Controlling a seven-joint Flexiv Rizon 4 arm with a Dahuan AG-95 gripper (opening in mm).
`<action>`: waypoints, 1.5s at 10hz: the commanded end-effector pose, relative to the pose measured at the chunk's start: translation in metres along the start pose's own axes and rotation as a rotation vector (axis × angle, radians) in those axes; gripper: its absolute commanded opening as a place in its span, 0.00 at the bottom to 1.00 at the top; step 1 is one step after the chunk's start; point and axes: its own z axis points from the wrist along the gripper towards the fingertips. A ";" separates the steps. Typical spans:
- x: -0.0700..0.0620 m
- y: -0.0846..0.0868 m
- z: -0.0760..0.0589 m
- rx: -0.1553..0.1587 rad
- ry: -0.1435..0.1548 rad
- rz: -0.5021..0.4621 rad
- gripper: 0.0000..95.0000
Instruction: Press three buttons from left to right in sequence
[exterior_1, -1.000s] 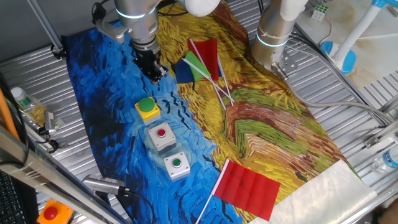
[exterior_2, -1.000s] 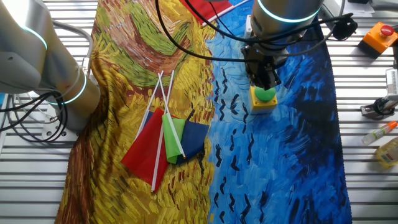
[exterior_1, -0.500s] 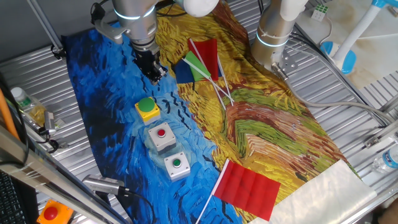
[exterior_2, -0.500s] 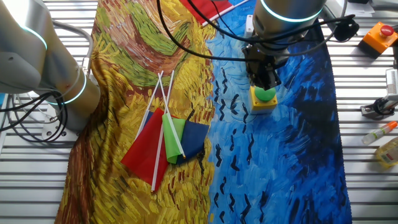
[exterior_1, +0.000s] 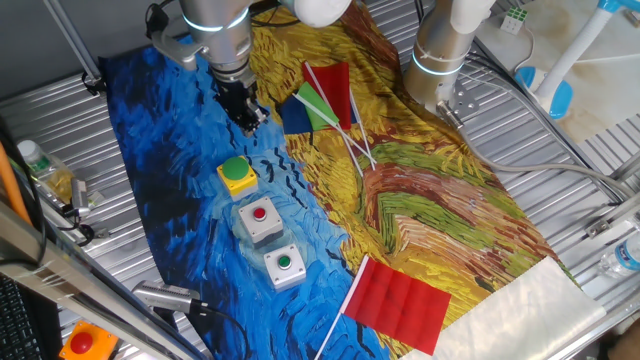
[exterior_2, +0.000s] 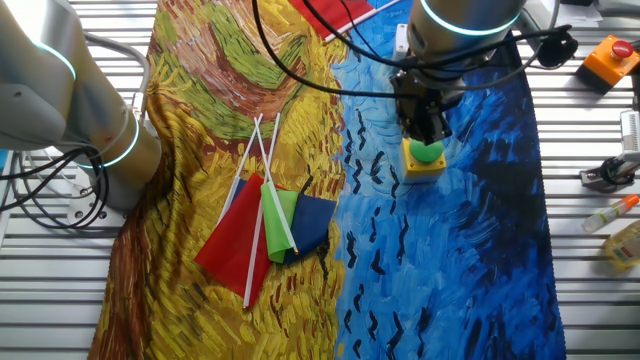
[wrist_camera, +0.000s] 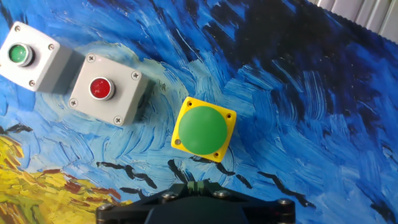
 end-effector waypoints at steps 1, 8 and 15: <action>-0.007 0.003 0.001 0.022 0.002 0.006 0.00; -0.062 -0.013 -0.013 0.018 0.043 -0.002 0.00; -0.071 -0.015 -0.043 0.007 0.061 0.001 0.00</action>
